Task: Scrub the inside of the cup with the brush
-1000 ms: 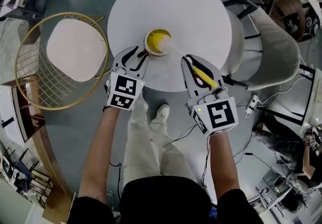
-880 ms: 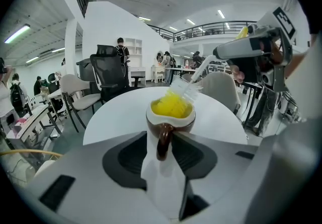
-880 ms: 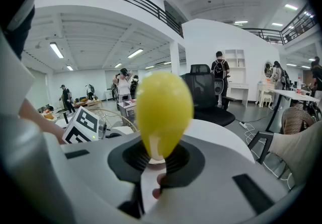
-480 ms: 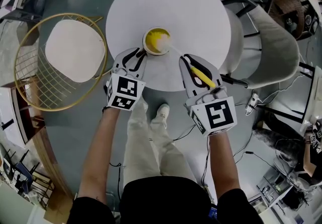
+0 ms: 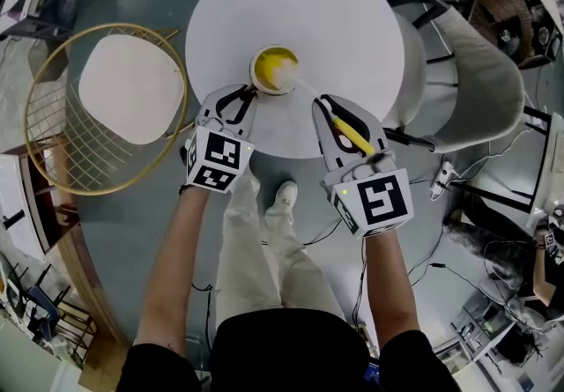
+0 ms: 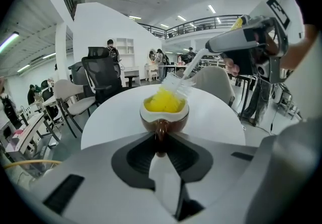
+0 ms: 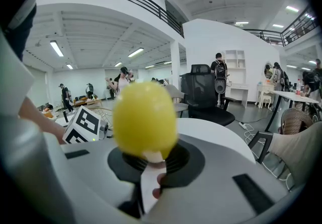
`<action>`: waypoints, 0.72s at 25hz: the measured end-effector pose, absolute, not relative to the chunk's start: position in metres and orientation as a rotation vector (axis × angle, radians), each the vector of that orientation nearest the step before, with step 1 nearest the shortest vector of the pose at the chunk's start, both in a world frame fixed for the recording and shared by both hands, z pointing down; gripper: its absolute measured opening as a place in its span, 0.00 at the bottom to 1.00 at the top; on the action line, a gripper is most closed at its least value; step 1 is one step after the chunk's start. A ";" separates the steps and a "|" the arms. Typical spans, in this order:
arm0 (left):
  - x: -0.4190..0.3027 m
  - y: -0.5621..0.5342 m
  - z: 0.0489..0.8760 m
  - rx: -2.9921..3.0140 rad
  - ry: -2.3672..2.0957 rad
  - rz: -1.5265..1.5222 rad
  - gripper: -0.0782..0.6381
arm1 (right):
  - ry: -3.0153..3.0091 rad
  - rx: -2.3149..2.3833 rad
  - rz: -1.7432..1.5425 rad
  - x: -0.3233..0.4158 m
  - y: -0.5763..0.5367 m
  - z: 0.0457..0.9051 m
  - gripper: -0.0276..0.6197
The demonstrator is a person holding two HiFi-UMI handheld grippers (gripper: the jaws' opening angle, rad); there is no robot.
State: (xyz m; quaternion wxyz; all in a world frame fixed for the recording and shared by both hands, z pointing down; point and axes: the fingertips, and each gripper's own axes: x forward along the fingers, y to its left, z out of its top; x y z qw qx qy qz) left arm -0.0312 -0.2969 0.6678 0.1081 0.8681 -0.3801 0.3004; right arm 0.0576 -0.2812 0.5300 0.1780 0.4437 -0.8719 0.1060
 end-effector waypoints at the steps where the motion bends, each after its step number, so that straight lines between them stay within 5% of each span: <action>1: -0.031 -0.297 0.668 2.553 -1.109 0.881 0.22 | -2.466 1.256 0.301 0.057 -0.281 0.530 0.12; 18: -0.030 -0.296 0.666 2.566 -1.074 0.854 0.22 | -2.406 1.231 0.289 0.056 -0.283 0.534 0.12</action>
